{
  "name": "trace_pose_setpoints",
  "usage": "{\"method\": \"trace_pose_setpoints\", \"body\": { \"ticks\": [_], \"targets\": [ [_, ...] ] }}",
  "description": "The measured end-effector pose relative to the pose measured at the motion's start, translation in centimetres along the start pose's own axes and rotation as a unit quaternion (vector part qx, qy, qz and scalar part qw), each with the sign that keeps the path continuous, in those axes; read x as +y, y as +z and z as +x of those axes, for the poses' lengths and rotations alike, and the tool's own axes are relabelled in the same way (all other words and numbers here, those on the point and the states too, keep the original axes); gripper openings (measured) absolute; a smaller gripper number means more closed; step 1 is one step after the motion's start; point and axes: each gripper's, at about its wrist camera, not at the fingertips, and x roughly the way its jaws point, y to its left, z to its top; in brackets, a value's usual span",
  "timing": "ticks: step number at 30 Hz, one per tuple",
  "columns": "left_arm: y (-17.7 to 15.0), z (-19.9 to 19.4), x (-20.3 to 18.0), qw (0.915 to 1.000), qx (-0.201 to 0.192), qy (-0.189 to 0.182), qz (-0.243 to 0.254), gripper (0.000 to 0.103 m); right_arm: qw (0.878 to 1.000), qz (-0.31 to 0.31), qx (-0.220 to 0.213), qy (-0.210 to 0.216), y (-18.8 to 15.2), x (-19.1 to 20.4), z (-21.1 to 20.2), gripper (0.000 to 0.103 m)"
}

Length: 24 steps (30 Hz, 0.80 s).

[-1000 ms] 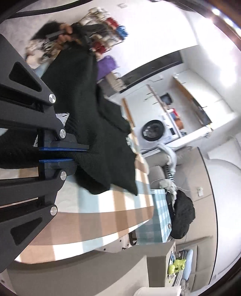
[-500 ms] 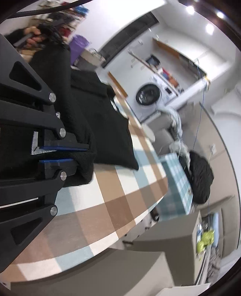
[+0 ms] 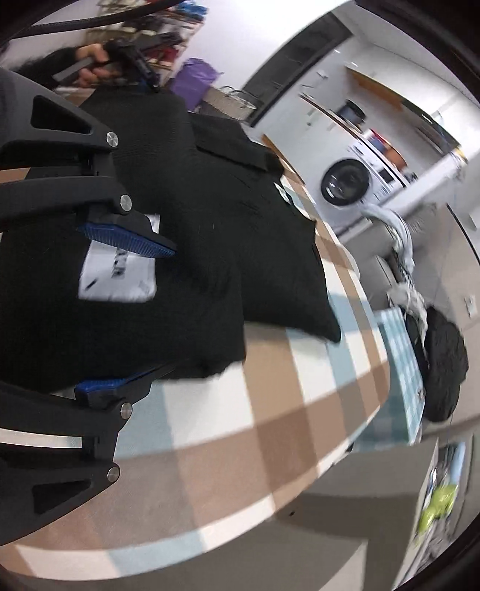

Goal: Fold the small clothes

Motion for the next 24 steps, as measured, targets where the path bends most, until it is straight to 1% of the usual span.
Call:
{"method": "trace_pose_setpoints", "body": {
  "ticks": [1,2,3,5,7,9,17,21,24],
  "targets": [
    [0.1,0.5,-0.4,0.9999,0.008,-0.012,0.005,0.02,1.0,-0.008,0.0,-0.005,0.1,0.5,0.3,0.052],
    [-0.1,1.0,-0.8,0.9996,0.017,-0.021,0.01,0.014,1.0,-0.017,-0.003,-0.006,0.1,0.8,0.6,0.046],
    [-0.2,1.4,-1.3,0.9994,0.022,-0.02,0.018,0.009,1.0,-0.025,0.0,-0.007,0.0,1.2,1.0,0.034],
    [-0.6,1.7,-2.4,0.9988,0.022,-0.002,0.044,0.008,0.999,-0.046,0.003,-0.022,-0.2,1.9,1.5,0.029],
    [-0.8,1.8,-3.2,0.9979,0.025,-0.003,0.06,0.007,0.998,-0.056,0.007,-0.025,-0.4,2.1,1.5,0.024],
    [-1.0,1.9,-3.4,0.9975,0.026,-0.003,0.065,0.007,0.998,-0.056,0.013,-0.024,-0.6,1.9,1.3,0.022],
    [-3.2,0.2,-4.8,0.9951,0.032,0.004,0.094,0.007,0.998,-0.055,0.023,-0.026,-1.6,1.1,0.1,0.022],
    [-4.5,-1.0,-4.5,0.9952,0.035,0.009,0.091,0.007,0.998,-0.051,0.03,-0.026,-3.0,0.4,-1.5,0.022],
    [-5.4,-1.7,-4.0,0.9964,0.03,0.004,0.079,0.007,0.998,-0.044,0.029,-0.023,-3.9,-0.1,-2.6,0.022]
  ]
}}
